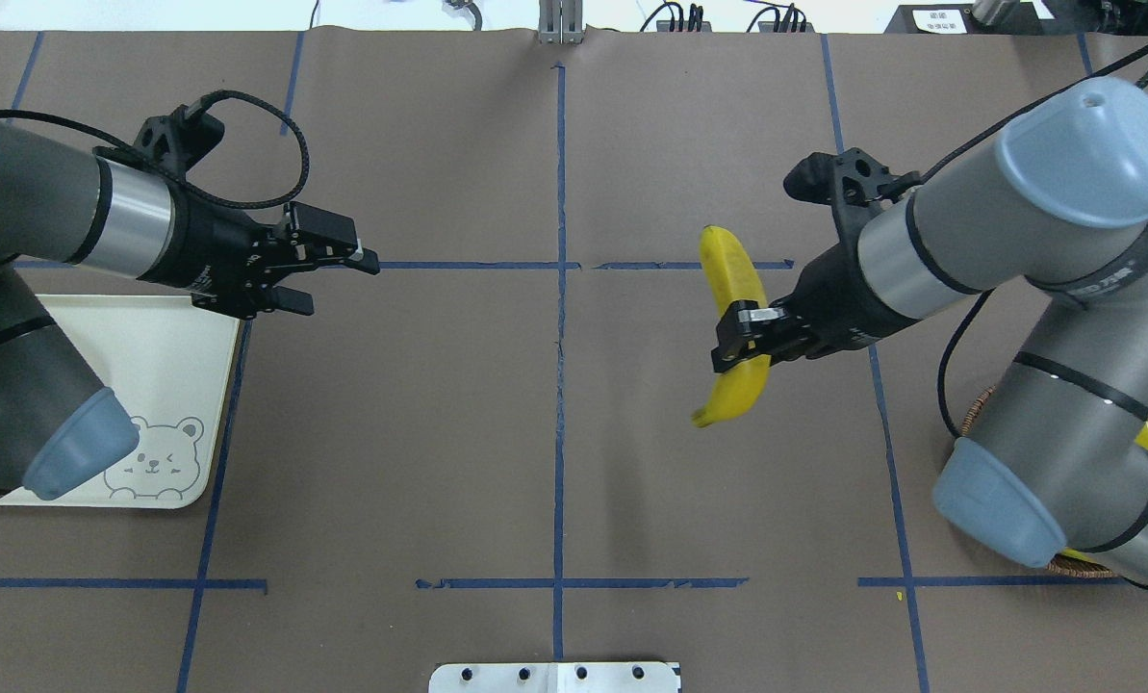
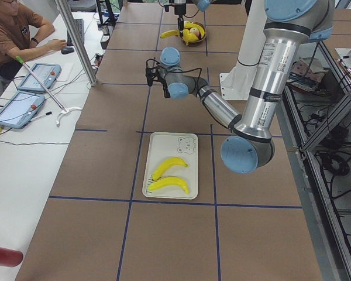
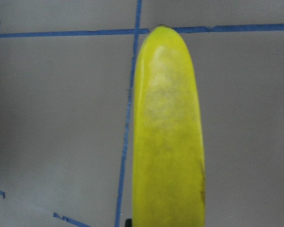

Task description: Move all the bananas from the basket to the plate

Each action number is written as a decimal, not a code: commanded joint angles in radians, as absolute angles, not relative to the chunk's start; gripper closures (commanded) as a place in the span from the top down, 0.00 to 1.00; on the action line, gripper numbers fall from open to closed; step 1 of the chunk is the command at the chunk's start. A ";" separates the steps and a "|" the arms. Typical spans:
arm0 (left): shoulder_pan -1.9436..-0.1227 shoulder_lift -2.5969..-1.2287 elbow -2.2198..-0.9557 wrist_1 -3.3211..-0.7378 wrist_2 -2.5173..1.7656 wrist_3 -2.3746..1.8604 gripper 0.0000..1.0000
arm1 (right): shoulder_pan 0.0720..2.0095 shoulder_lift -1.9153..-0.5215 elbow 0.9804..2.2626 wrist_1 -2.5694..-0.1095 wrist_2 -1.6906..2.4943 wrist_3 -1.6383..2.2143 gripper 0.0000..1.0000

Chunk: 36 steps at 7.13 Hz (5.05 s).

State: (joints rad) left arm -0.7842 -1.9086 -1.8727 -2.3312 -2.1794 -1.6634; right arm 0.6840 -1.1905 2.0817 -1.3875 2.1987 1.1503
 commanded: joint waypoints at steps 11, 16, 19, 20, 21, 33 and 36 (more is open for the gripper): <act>-0.529 -2.114 -1.772 -2.568 -2.002 -1.921 0.32 | 0.436 -1.046 2.074 -1.335 1.930 1.241 0.01; -0.532 -2.098 -1.772 -2.566 -2.008 -1.914 0.00 | 0.437 -1.046 2.080 -1.335 1.931 1.306 1.00; -0.541 -2.089 -1.754 -2.513 -2.008 -1.904 0.00 | 0.439 -1.048 2.101 -1.336 1.928 1.325 1.00; -0.567 -2.070 -1.755 -2.423 -2.009 -1.888 0.00 | 0.442 -1.052 2.109 -1.336 1.927 1.333 1.00; -0.598 -2.056 -1.761 -2.281 -2.011 -1.856 0.00 | 0.443 -1.055 2.111 -1.335 1.919 1.336 1.00; -0.844 -1.580 -1.885 -1.812 -2.011 -1.132 0.00 | 0.518 -1.207 2.118 -1.336 1.917 1.319 1.00; -0.842 -1.580 -1.806 -1.816 -2.013 -1.126 0.02 | 0.517 -1.204 2.114 -1.336 1.916 1.321 1.00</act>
State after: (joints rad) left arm -0.8424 -1.5823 -1.8317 -1.8157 -2.0114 -1.1283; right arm 0.5170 -1.2062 2.1156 -1.3361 1.9162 1.3206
